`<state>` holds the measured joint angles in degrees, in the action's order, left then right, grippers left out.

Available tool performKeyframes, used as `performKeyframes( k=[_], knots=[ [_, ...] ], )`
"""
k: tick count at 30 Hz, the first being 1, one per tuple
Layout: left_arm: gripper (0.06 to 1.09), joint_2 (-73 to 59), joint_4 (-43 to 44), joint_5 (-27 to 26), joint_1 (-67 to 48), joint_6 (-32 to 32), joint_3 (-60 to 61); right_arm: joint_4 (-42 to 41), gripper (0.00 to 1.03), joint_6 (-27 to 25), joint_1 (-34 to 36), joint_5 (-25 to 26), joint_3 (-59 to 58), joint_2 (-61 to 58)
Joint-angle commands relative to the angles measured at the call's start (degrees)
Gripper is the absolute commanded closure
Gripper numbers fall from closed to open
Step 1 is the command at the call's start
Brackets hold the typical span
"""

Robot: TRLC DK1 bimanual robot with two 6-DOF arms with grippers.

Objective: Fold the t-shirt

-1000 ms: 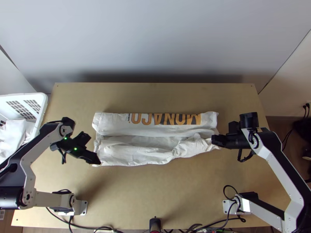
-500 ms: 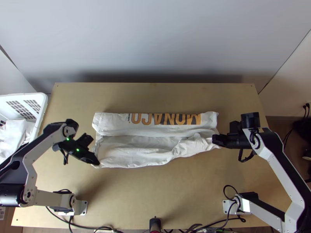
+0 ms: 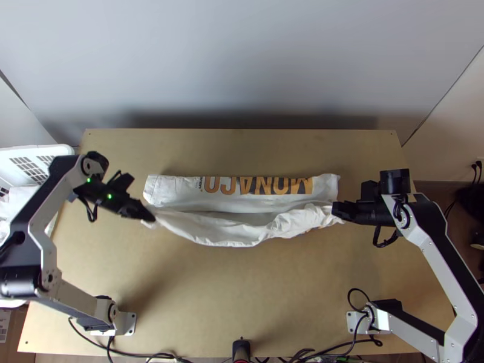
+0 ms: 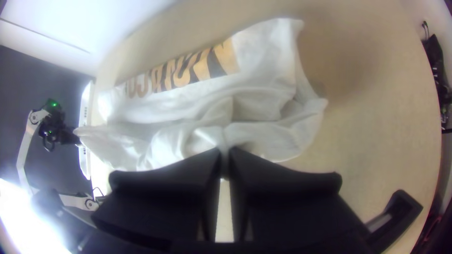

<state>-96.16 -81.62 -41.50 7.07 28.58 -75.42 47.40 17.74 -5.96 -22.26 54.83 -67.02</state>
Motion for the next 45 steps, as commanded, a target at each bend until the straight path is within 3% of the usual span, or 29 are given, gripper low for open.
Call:
performKeyframes(
  k=[1,15,36,45],
  knots=[
    [1.05,-5.5,3.3,-8.1,1.9,-6.8,-8.8,-0.3,1.0,0.2,1.6,0.0,1.0,0.0],
    [1.05,-8.2,4.7,-8.1,7.4,-7.5,-9.0,-1.5,1.0,-0.2,6.5,2.9,0.1,-2.1],
    [1.05,-21.2,8.6,-3.9,0.6,-6.9,-9.0,-7.2,1.0,0.1,2.1,4.9,4.7,-11.2],
    [1.05,-25.8,10.8,-2.8,0.9,-8.5,-13.0,-10.4,1.0,0.0,1.9,7.9,4.4,-16.2]
  ],
)
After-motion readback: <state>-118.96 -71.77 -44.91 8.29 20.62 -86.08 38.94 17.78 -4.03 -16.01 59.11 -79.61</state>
